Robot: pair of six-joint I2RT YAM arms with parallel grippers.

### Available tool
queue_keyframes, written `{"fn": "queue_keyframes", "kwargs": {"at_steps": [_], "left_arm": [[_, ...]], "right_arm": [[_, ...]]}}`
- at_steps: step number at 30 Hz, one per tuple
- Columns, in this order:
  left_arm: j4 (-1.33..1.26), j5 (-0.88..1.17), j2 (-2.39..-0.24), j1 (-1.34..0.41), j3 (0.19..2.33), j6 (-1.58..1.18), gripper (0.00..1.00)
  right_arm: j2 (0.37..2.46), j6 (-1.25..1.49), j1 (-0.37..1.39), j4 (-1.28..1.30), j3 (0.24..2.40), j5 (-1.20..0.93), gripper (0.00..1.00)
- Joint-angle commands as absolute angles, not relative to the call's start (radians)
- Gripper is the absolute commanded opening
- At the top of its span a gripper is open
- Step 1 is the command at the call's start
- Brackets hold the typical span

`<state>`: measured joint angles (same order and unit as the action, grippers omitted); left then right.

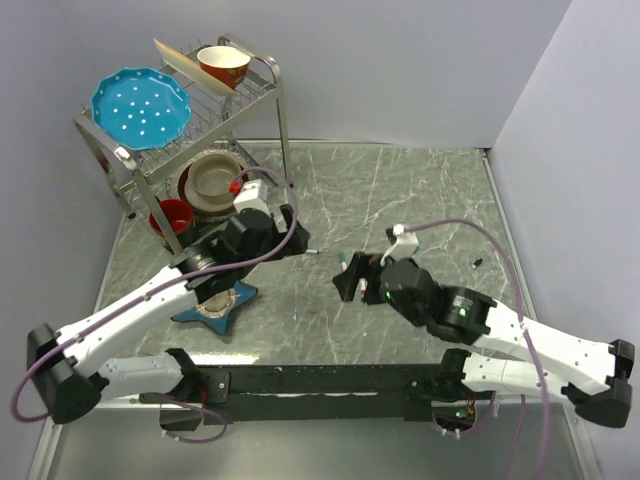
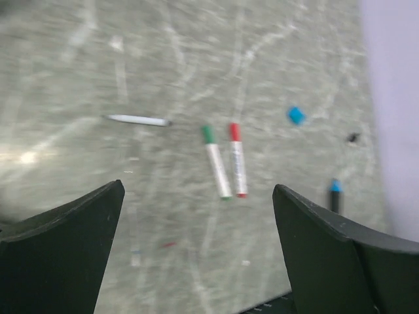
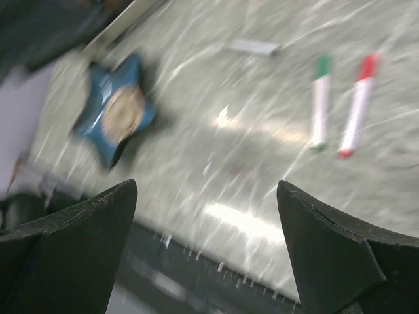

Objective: Insert the pens into the pen caps

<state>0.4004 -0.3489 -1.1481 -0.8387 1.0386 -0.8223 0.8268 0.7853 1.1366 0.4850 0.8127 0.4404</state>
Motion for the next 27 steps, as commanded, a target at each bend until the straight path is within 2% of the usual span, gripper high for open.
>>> {"fn": "queue_keyframes", "kwargs": {"at_steps": [1, 6, 15, 20, 27], "left_arm": [[0.497, -0.474, -1.039, -0.834, 0.994, -0.688, 0.99], [0.486, -0.468, -0.889, -0.833, 0.922, -0.620, 0.99], [0.496, -0.423, -0.782, -0.834, 0.874, -0.558, 0.99], [0.460, -0.361, -0.747, -0.834, 0.836, -0.522, 0.99], [0.420, -0.284, -0.695, -0.834, 0.805, -0.450, 0.99]], "right_arm": [[0.926, 0.750, 0.953, 0.472, 0.902, 0.417, 0.94], [1.064, 0.787, 0.708, 0.502, 0.930, 0.394, 0.94], [1.131, 1.198, 0.316, 0.768, 0.887, 0.656, 1.00], [1.140, 1.161, 0.154, 0.781, 0.798, 0.709, 1.00], [1.152, 1.014, -0.058, 0.683, 0.715, 0.620, 1.00]]}}
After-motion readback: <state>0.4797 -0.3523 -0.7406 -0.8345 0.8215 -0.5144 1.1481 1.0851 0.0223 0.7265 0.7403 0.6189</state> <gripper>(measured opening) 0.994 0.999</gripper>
